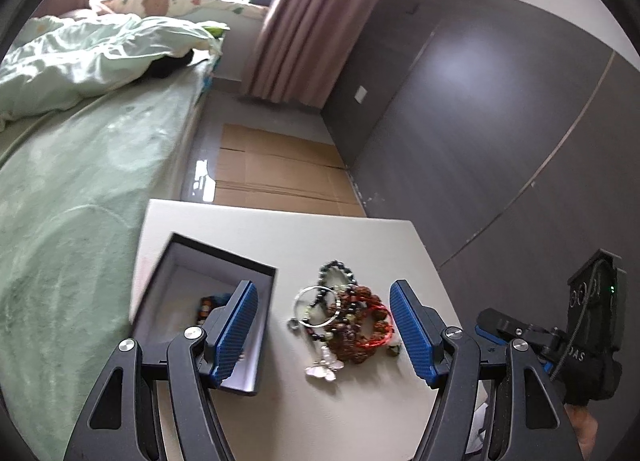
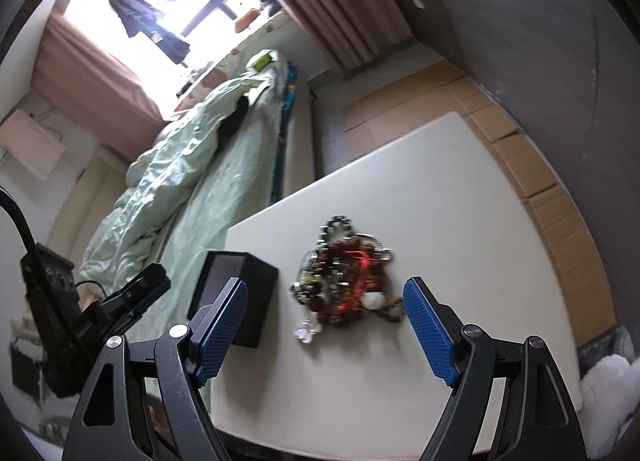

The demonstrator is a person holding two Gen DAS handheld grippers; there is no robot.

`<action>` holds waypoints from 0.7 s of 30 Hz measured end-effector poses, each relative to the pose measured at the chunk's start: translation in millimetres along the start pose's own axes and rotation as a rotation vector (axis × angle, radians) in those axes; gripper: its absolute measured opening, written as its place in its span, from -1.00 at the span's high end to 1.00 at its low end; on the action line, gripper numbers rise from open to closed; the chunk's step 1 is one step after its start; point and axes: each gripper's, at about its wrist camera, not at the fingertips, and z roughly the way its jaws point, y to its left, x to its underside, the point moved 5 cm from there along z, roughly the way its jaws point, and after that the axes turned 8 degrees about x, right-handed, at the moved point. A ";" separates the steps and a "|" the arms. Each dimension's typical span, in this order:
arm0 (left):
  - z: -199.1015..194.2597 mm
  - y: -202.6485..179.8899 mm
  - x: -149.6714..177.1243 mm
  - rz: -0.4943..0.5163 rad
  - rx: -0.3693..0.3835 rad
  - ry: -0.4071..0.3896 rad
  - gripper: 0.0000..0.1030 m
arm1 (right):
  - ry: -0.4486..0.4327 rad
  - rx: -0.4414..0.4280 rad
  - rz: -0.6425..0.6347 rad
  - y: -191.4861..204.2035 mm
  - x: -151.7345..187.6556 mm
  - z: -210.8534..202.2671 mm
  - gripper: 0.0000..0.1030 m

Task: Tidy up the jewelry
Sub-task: 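Grasp the red string bracelet with the right tool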

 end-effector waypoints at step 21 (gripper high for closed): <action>106.2 -9.4 29.4 0.031 -0.009 0.208 0.60 | 0.114 -0.085 0.117 -41.7 4.6 45.2 -0.21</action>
